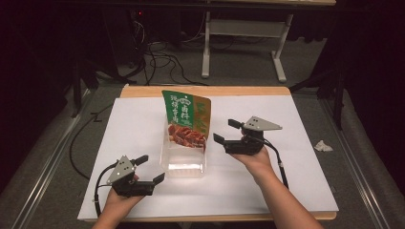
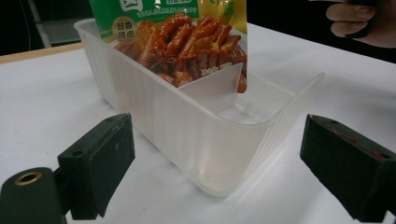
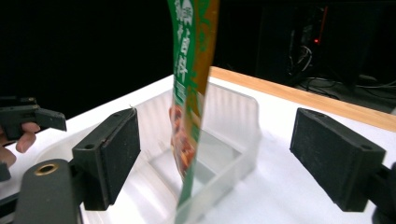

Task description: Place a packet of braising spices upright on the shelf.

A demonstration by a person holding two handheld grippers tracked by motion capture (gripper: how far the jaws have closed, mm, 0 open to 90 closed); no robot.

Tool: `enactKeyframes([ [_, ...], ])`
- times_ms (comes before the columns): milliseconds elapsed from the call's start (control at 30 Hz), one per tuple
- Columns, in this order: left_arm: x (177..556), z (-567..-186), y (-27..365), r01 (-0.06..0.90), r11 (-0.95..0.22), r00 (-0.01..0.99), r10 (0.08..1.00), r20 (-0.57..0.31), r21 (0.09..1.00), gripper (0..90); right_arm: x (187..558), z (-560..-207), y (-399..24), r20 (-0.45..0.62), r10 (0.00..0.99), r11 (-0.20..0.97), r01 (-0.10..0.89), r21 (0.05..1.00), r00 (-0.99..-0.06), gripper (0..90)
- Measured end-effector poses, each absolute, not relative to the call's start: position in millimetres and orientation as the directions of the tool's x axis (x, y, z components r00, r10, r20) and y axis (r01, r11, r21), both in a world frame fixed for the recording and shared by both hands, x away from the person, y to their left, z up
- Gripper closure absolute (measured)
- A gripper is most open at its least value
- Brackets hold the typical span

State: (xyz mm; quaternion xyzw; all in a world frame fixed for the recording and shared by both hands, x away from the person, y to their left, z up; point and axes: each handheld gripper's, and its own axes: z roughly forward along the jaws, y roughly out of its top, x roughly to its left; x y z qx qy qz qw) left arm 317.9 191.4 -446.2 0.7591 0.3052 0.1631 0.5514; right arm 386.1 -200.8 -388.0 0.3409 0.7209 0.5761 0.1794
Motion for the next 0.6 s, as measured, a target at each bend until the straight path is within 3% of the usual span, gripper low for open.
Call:
enactKeyframes([
  [600, 318, -448, 188, 0.292, -0.216, 0.763, 0.64, -0.09, 0.932, 10.5, 315, -406, -282, 0.071, 0.814, 0.123, 0.291, 0.949, -0.577, 8.0],
])
